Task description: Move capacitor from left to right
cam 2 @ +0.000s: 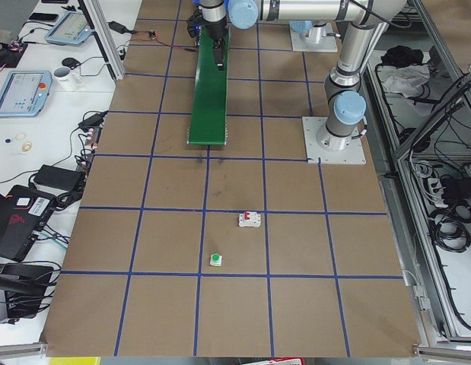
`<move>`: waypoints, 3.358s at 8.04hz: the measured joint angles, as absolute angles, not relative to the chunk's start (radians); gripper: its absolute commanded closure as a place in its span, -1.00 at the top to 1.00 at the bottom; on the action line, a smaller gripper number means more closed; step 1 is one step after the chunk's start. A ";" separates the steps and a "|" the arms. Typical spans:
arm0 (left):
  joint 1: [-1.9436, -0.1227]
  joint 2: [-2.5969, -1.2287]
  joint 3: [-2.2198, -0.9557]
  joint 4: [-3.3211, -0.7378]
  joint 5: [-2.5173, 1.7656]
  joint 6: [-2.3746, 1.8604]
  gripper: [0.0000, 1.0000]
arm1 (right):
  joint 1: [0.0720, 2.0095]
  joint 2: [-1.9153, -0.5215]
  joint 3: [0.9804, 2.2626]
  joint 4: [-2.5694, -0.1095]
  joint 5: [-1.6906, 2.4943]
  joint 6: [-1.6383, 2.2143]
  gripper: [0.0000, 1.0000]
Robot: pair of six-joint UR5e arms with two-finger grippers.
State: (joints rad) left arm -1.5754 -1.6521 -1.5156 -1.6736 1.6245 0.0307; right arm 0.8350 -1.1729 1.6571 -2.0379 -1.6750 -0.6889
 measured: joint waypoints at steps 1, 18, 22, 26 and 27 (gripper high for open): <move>-1.575 -1.652 -1.516 -1.674 1.624 0.031 1.00 | 0.834 -1.163 1.669 -2.060 -1.672 -0.691 -1.00; -1.573 -1.652 -1.516 -1.674 1.628 0.031 1.00 | 0.915 -1.372 1.555 -1.945 -1.509 -0.606 1.00; -1.572 -1.652 -1.516 -1.674 1.629 0.031 1.00 | 1.195 -1.513 1.527 -1.781 -1.525 -0.283 1.00; -1.572 -1.652 -1.516 -1.673 1.629 0.031 1.00 | 1.453 -1.533 1.531 -1.748 -1.527 0.017 1.00; -1.572 -1.652 -1.516 -1.673 1.629 0.031 1.00 | 1.491 -1.531 1.538 -1.749 -1.527 0.051 1.00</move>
State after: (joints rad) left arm -1.5724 -1.6521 -1.5156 -1.6735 1.6291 0.0307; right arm 1.4908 -1.5307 1.5376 -1.7486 -1.5265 0.0512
